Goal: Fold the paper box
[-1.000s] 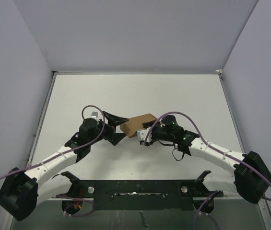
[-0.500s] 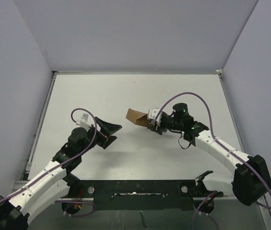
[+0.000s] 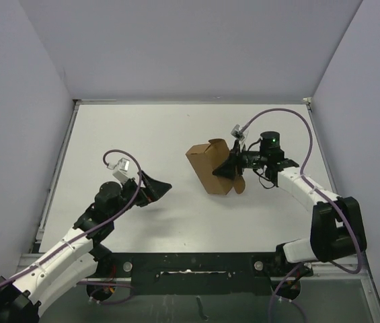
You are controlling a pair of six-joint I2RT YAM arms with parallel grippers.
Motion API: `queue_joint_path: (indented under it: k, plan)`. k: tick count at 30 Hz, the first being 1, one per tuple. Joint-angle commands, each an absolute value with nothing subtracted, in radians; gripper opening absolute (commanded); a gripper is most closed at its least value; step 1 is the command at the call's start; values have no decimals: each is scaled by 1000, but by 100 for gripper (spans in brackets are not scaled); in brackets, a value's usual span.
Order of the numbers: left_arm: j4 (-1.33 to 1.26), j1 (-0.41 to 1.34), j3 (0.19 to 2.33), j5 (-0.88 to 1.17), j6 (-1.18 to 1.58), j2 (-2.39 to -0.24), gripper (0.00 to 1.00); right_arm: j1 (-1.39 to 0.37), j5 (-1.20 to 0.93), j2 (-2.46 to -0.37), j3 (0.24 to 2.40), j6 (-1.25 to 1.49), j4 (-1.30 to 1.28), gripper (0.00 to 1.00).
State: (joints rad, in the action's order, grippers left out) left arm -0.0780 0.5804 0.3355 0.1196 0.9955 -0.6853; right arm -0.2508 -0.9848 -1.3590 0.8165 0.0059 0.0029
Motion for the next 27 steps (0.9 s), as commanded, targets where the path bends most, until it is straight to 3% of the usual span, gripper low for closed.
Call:
queue_joint_path:
  k: [1, 14, 20, 27]
  plan:
    - [-170, 573, 348, 132, 900, -708, 98, -220, -1162, -1455, 851, 346, 173, 44]
    - [-150, 571, 334, 139, 954, -789, 98, -244, -1291, -1781, 845, 855, 488, 46]
    - [-158, 572, 381, 150, 954, -915, 98, -292, -1242, -1854, 874, 740, 318, 48]
    - [-147, 575, 474, 159, 926, -1101, 96, -277, -1127, -1894, 926, 552, 71, 58]
